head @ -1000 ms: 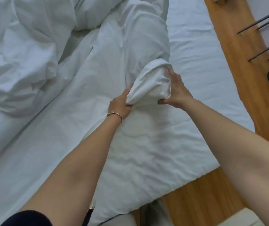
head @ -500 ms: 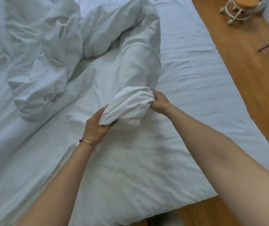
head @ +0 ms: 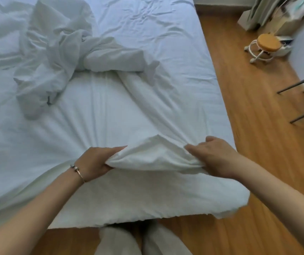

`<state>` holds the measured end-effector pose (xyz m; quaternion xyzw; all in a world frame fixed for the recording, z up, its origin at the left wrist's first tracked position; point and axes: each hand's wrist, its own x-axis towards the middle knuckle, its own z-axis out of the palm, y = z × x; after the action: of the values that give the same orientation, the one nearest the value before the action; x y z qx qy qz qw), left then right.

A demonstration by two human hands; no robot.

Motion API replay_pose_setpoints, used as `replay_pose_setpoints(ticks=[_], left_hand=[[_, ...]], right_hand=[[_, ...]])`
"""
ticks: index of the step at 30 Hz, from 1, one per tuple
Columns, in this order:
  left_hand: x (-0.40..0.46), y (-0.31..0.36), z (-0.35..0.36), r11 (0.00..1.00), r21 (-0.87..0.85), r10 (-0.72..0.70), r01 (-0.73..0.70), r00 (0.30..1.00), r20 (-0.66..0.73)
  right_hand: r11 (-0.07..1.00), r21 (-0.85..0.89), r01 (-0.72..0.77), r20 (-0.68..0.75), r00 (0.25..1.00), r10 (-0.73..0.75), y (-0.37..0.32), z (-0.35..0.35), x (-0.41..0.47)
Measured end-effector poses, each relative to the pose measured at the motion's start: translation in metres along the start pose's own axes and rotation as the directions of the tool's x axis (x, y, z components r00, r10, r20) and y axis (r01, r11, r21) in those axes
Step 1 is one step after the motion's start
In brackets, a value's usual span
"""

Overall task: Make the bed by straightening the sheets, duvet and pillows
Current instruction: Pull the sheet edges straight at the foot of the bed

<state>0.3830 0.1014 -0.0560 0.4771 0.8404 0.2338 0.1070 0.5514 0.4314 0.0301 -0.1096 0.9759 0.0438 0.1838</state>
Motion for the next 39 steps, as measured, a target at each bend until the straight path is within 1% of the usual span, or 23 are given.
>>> replay_pose_setpoints(ticks=[1, 2, 3, 5, 6, 7, 8, 10, 13, 15, 17, 18, 21, 22, 24, 26, 29, 31, 33, 35, 37, 38, 39], left_hand=[[-0.011, 0.002, 0.014, 0.997, 0.078, -0.031, 0.018, 0.986, 0.166], [-0.02, 0.005, 0.034, 0.98, 0.184, -0.145, 0.075, 0.905, 0.4], [-0.029, 0.008, 0.059, 0.949, 0.303, -0.262, 0.086, 0.748, 0.61], [-0.044, 0.026, 0.106, 0.937, 0.341, -0.335, 0.072, 0.461, 0.822], [-0.048, 0.034, 0.122, 0.945, 0.316, -0.32, 0.082, 0.419, 0.85], [-0.049, 0.041, 0.134, 0.955, 0.271, -0.296, 0.122, 0.47, 0.831], [-0.047, 0.048, 0.143, 0.958, 0.216, -0.286, 0.189, 0.563, 0.775], [-0.04, 0.062, 0.157, 0.942, 0.11, -0.314, 0.317, 0.717, 0.622], [-0.018, 0.083, 0.172, 0.924, 0.019, -0.331, 0.383, 0.77, 0.545], [0.003, 0.099, 0.182, 0.923, -0.025, -0.324, 0.384, 0.811, 0.487], [0.033, 0.119, 0.191, 0.899, -0.107, -0.356, 0.424, 0.852, 0.383], [0.05, 0.129, 0.196, 0.878, -0.155, -0.387, 0.454, 0.861, 0.329], [0.104, 0.153, 0.213, 0.819, -0.205, -0.496, 0.536, 0.841, 0.216], [0.12, 0.16, 0.221, 0.772, -0.221, -0.56, 0.596, 0.802, 0.208], [0.136, 0.167, 0.232, 0.661, -0.273, -0.657, 0.699, 0.715, 0.24], [0.142, 0.178, 0.252, 0.575, -0.262, -0.709, 0.775, 0.632, 0.313], [0.136, 0.196, 0.272, 0.515, -0.25, -0.739, 0.82, 0.572, 0.355], [0.13, 0.204, 0.273, 0.456, -0.38, -0.767, 0.805, 0.572, 0.291], [0.124, 0.209, 0.262, 0.418, -0.539, -0.794, 0.731, 0.583, 0.175], [0.123, 0.213, 0.244, 0.464, -0.616, -0.785, 0.636, 0.618, 0.047], [0.125, 0.22, 0.226, 0.521, -0.646, -0.739, 0.558, 0.674, -0.013], [0.127, 0.228, 0.217, 0.544, -0.655, -0.707, 0.524, 0.707, -0.023], [0.129, 0.237, 0.211, 0.576, -0.655, -0.668, 0.489, 0.744, -0.032]], right_hand=[[1.0, 0.001, -0.014, 0.059, 0.998, 0.014, -0.013, 0.026, -0.005], [1.0, 0.011, -0.023, 0.159, 0.987, 0.021, -0.023, 0.057, -0.006], [0.998, 0.043, -0.039, 0.305, 0.952, 0.024, -0.032, 0.087, -0.007], [0.966, 0.189, -0.179, 0.566, 0.823, 0.042, -0.043, 0.135, -0.009], [0.877, 0.344, -0.336, 0.605, 0.793, 0.067, -0.048, 0.147, -0.009], [0.708, 0.512, -0.486, 0.591, 0.798, 0.12, -0.05, 0.158, -0.01], [0.538, 0.629, -0.561, 0.538, 0.814, 0.22, -0.049, 0.165, -0.011], [0.304, 0.722, -0.622, 0.441, 0.752, 0.491, -0.038, 0.173, -0.01], [0.148, 0.737, -0.66, 0.403, 0.604, 0.688, -0.01, 0.178, -0.006], [0.015, 0.728, -0.686, 0.466, 0.511, 0.722, 0.014, 0.183, -0.004], [-0.123, 0.741, -0.66, 0.538, 0.474, 0.697, 0.038, 0.188, 0.001], [-0.148, 0.744, -0.652, 0.558, 0.483, 0.674, 0.05, 0.193, 0.005], [-0.086, 0.765, -0.638, 0.555, 0.586, 0.59, 0.084, 0.211, 0.019], [-0.131, 0.78, -0.612, 0.582, 0.632, 0.512, 0.097, 0.219, 0.025], [-0.372, 0.741, -0.559, 0.67, 0.652, 0.356, 0.111, 0.229, 0.037], [-0.529, 0.668, -0.524, 0.701, 0.683, 0.208, 0.13, 0.242, 0.043], [-0.556, 0.624, -0.548, 0.689, 0.723, 0.06, 0.141, 0.235, 0.041], [-0.628, 0.596, -0.501, 0.626, 0.779, -0.027, 0.137, 0.226, 0.043], [-0.666, 0.624, -0.409, 0.537, 0.843, -0.015, 0.124, 0.206, 0.043], [-0.639, 0.698, -0.323, 0.467, 0.882, 0.063, 0.106, 0.182, 0.042], [-0.511, 0.837, -0.194, 0.372, 0.887, 0.273, 0.093, 0.158, 0.03], [-0.338, 0.929, -0.149, 0.288, 0.865, 0.41, 0.09, 0.143, 0.016], [-0.095, 0.985, -0.143, 0.171, 0.831, 0.529, 0.089, 0.128, -0.003]])
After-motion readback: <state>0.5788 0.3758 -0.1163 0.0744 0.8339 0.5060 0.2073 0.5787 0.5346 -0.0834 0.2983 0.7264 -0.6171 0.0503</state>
